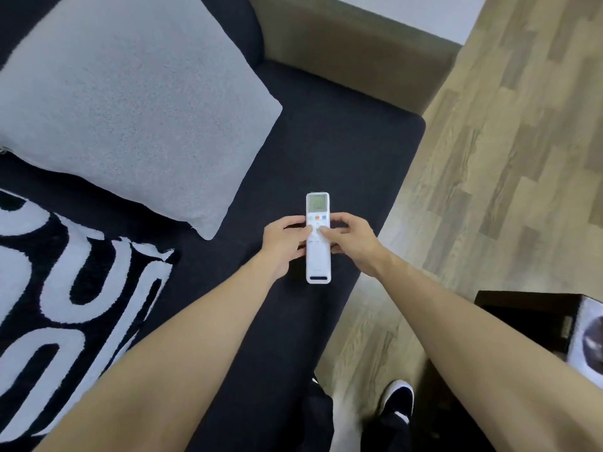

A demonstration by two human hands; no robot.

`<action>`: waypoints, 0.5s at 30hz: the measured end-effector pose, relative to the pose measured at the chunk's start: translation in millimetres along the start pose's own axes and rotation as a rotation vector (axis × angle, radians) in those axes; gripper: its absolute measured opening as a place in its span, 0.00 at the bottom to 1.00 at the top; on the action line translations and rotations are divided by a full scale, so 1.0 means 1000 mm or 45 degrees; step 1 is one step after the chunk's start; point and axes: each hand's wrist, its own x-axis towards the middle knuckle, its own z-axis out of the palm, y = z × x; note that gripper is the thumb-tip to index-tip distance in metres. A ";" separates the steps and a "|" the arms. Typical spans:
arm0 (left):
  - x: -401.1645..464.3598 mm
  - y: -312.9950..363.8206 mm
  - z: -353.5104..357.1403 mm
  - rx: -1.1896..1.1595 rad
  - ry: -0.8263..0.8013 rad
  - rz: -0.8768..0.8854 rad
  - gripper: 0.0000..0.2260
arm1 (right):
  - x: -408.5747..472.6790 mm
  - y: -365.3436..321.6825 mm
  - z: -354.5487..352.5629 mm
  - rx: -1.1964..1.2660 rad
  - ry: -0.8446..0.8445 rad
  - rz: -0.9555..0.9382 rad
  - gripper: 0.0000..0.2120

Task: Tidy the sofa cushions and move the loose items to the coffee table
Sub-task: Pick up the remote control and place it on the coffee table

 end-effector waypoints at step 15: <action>-0.078 -0.021 0.171 0.457 -0.246 0.306 0.06 | -0.134 0.030 -0.157 0.391 0.362 0.008 0.08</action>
